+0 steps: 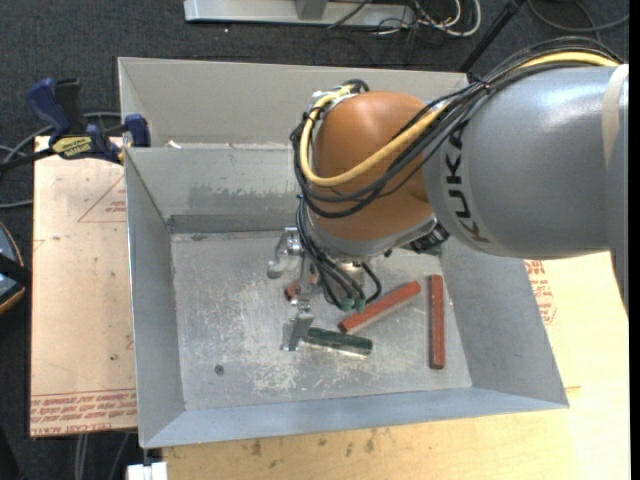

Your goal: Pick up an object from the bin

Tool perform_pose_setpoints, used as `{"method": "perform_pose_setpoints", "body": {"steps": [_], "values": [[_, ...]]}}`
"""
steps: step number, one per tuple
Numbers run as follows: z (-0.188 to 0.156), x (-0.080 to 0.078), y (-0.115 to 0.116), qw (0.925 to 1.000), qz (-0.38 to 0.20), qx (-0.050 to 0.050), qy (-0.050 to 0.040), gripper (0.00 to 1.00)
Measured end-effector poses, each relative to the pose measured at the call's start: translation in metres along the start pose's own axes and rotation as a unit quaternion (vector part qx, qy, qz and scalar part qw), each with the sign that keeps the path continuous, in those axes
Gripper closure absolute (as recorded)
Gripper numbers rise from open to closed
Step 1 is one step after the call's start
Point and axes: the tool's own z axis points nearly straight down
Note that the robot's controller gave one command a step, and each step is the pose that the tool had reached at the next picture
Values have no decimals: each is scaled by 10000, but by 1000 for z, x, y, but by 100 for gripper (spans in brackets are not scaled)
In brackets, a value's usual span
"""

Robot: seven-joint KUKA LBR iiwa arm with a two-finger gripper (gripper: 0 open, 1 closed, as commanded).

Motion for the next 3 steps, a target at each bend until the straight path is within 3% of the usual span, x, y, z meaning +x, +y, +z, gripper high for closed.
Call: {"method": "perform_pose_setpoints", "body": {"steps": [1,2,3], "values": [[6,-18,-30,9997,-223,14,-13,0],[54,4,-50,9999,-130,-2,-28,0],[132,-16,-93,9761,-2175,-9,2,100]]}}
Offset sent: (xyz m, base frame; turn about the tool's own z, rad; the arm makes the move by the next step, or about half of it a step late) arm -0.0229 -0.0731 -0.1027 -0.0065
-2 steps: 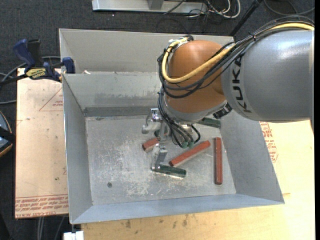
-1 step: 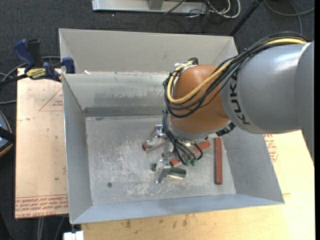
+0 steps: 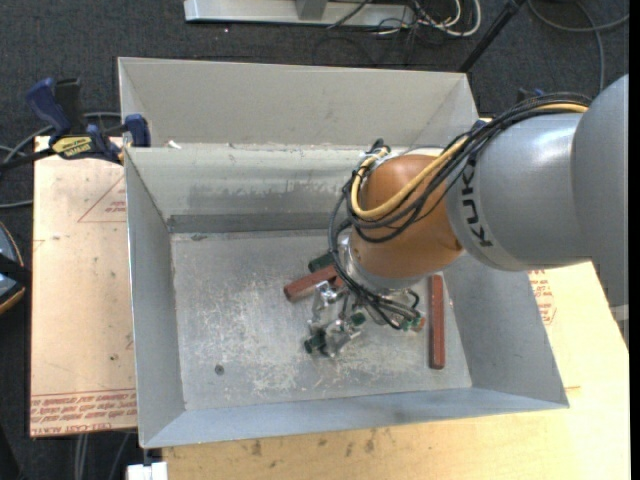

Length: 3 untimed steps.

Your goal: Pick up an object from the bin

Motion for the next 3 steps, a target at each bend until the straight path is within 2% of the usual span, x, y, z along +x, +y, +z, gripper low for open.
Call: {"method": "perform_pose_setpoints", "body": {"steps": [1,2,3], "values": [[0,0,0,10000,-1,0,-1,100],[-182,11,-22,9985,-550,40,-47,100],[-180,11,-22,9985,-551,31,-34,100]]}}
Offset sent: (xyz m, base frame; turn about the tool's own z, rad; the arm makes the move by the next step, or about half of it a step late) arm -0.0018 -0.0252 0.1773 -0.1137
